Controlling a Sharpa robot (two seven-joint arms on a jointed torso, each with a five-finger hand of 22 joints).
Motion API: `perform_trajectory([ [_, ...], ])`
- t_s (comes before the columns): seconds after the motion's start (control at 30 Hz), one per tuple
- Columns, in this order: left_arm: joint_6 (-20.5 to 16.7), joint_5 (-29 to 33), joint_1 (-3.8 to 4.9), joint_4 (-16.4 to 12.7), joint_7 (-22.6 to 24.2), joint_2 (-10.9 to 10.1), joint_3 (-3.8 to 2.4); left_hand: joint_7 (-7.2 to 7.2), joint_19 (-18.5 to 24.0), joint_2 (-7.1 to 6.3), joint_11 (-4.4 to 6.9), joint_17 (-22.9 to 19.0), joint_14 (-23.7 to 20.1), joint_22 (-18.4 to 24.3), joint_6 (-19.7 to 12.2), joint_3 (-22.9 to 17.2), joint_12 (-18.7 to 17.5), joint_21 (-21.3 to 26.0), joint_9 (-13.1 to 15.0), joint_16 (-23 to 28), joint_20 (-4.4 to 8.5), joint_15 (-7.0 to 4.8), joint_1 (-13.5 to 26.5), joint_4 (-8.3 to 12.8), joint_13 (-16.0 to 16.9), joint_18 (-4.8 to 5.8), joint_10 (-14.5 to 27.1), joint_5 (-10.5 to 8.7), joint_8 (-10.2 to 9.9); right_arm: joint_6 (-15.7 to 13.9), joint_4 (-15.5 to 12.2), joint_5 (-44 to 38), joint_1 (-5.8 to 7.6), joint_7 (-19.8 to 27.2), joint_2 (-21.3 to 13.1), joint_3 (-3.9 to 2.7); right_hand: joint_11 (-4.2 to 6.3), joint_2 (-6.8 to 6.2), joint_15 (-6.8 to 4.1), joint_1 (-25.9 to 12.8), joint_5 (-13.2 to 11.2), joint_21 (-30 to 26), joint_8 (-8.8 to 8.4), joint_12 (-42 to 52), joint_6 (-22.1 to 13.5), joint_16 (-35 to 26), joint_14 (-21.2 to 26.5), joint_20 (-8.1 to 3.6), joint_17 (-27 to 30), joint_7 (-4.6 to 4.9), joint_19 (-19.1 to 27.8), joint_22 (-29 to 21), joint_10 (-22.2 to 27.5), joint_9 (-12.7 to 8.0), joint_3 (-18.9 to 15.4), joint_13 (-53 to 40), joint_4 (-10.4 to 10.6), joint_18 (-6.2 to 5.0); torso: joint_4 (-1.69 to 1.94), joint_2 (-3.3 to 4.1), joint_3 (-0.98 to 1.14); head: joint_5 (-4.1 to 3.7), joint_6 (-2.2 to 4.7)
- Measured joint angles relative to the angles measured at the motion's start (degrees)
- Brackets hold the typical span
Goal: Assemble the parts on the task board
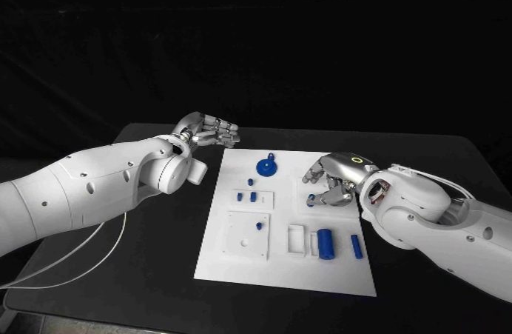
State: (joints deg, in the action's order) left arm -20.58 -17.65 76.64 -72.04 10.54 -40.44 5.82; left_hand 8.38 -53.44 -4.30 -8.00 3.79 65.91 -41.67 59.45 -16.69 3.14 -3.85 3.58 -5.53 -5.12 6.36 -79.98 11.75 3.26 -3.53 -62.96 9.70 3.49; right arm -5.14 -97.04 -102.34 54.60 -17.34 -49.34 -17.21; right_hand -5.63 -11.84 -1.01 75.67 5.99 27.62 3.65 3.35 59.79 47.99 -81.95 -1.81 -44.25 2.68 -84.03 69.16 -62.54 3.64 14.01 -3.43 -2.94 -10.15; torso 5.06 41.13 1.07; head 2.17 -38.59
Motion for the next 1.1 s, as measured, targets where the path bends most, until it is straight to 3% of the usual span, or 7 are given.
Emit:
perform_trajectory([
  [0.17,0.05,0.00,0.00,0.00,0.00,-0.02,0.00,0.00,0.00,0.00,0.00,0.00,0.00,0.00,0.00,0.00,0.00,0.00,0.00,0.00,0.00,0.00,0.00,0.00,0.00,0.00,0.00,0.00,0.00,3.16,0.27,0.73,-0.01,-0.12,0.03,-0.03,0.00,0.37,0.00,0.37,0.00,-0.27,0.00,0.00,0.00,0.00,0.00,0.00,0.09,0.00,0.00,-0.09,0.00,0.00,-0.71,0.00,0.33,0.00,0.05,0.02,-0.01,-0.08,-0.08],
  [0.33,0.09,0.00,0.00,0.00,0.00,-0.02,0.00,0.00,0.00,0.00,0.00,0.00,0.00,0.00,0.00,0.00,0.00,0.00,0.00,0.00,0.00,0.00,0.00,0.00,0.00,0.00,0.00,0.00,0.00,5.37,0.80,1.09,-0.07,-0.29,0.38,-0.04,0.74,0.85,-0.01,0.85,0.00,-0.32,0.00,0.00,0.37,0.00,0.01,0.00,0.16,0.35,0.00,-0.09,-2.03,0.00,-0.21,-0.01,-0.17,0.00,0.08,0.02,-0.02,-0.10,-0.21],
  [0.47,0.13,0.00,0.00,0.00,0.00,-0.04,0.00,0.00,0.00,0.00,0.00,0.00,0.00,0.00,0.00,0.00,0.00,0.00,0.00,0.00,0.00,0.00,0.00,0.00,0.00,0.00,0.00,0.00,0.00,6.39,1.03,1.08,-0.22,-0.44,0.70,-0.04,1.55,1.69,-0.38,0.57,-2.17,-0.16,0.00,-0.01,3.53,0.00,-0.18,-0.27,0.17,1.82,0.00,-0.04,-5.29,0.00,5.47,0.00,-1.65,0.00,0.10,0.01,-0.03,-0.08,-0.26],
  [0.53,0.15,0.00,0.00,0.00,0.00,-0.06,0.00,0.00,0.00,0.00,0.00,0.00,0.00,0.07,0.00,0.00,0.00,0.00,0.00,0.00,0.00,0.00,0.00,0.00,0.00,0.00,0.00,0.00,0.00,6.63,1.10,1.00,-0.31,-0.50,0.78,-0.04,2.10,1.78,-0.95,-0.23,-2.66,0.40,0.00,-0.01,5.16,0.00,-0.33,-0.95,0.16,2.20,-0.05,0.09,-7.25,0.00,9.95,-0.01,-2.30,0.03,0.10,0.01,-0.04,-0.07,-0.26],
  [0.57,0.16,0.00,0.00,0.00,0.00,-0.07,0.01,0.00,0.00,0.00,0.00,0.00,0.00,0.10,0.00,0.00,0.00,0.00,0.00,0.00,0.00,0.00,0.00,0.00,0.00,0.00,0.00,0.00,0.00,6.66,1.10,0.96,-0.35,-0.52,0.82,-0.04,2.37,1.56,-0.95,-0.75,-2.85,0.69,-0.01,-0.01,6.14,0.01,-0.34,-1.31,0.14,2.36,0.01,0.22,-8.16,-0.01,12.12,-0.01,-2.61,0.60,0.10,0.01,-0.04,-0.07,-0.26],
  [0.67,0.17,0.00,0.00,0.00,0.00,-0.10,0.01,0.00,0.00,0.00,0.00,0.00,0.00,0.10,0.00,0.00,0.00,0.00,0.00,0.00,0.00,0.00,0.00,0.00,0.00,0.00,0.00,0.00,0.00,6.54,1.10,0.82,-0.37,-0.54,0.96,-0.04,2.90,1.99,-1.35,-1.26,-2.90,1.09,-0.18,-0.03,7.75,0.00,-0.48,-1.49,-0.02,2.39,0.00,0.43,-9.88,-0.01,15.83,0.00,-3.13,1.26,0.09,0.00,-0.05,-0.06,-0.30],
  [1.1,0.24,0.00,0.00,-0.01,-0.03,-0.09,0.01,0.00,0.00,0.00,0.00,0.00,0.00,0.10,0.00,0.00,0.00,0.00,0.00,0.00,0.00,0.00,0.00,0.00,0.00,0.00,0.00,0.00,0.00,4.51,0.99,0.05,-0.58,-0.60,1.49,-0.03,3.61,2.86,-1.63,-2.14,-2.89,1.45,-0.20,-0.03,9.43,-0.01,-0.61,-2.08,-0.60,2.27,0.01,0.72,-11.61,0.12,17.89,-0.01,-4.16,1.88,0.06,-0.01,-0.09,-0.23,-0.49],
])
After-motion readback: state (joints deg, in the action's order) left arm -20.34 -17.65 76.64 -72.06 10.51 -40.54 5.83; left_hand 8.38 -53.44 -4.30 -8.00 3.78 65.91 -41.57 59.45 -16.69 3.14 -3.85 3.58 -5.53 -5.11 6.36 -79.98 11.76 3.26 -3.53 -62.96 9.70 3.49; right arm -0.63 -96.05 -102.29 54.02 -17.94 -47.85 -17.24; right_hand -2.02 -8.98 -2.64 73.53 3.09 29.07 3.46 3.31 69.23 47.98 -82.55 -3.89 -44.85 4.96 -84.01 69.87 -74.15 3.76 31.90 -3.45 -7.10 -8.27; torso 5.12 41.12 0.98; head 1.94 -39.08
